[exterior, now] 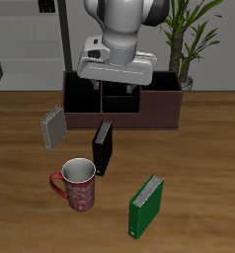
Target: Place the black book into the back desk caddy's right compartment
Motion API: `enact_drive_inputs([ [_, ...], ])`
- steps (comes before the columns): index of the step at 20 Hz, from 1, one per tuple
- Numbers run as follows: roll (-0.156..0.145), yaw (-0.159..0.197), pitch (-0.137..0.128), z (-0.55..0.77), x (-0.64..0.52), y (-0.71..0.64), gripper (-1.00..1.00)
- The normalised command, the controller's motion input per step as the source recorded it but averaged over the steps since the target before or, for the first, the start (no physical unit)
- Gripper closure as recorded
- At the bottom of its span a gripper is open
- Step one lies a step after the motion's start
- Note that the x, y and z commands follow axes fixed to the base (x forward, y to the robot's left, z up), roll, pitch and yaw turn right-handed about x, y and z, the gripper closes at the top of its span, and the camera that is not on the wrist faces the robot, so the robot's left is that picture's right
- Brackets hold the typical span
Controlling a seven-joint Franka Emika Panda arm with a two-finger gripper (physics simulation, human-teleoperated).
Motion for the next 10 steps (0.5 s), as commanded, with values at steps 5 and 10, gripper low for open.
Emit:
enact_drive_inputs([
  [5, 0.068, 0.037, -0.004, -0.10, 0.16, -0.42, -1.00],
  [10, 0.057, 0.068, -0.019, -0.19, 0.24, -0.40, -1.00],
])
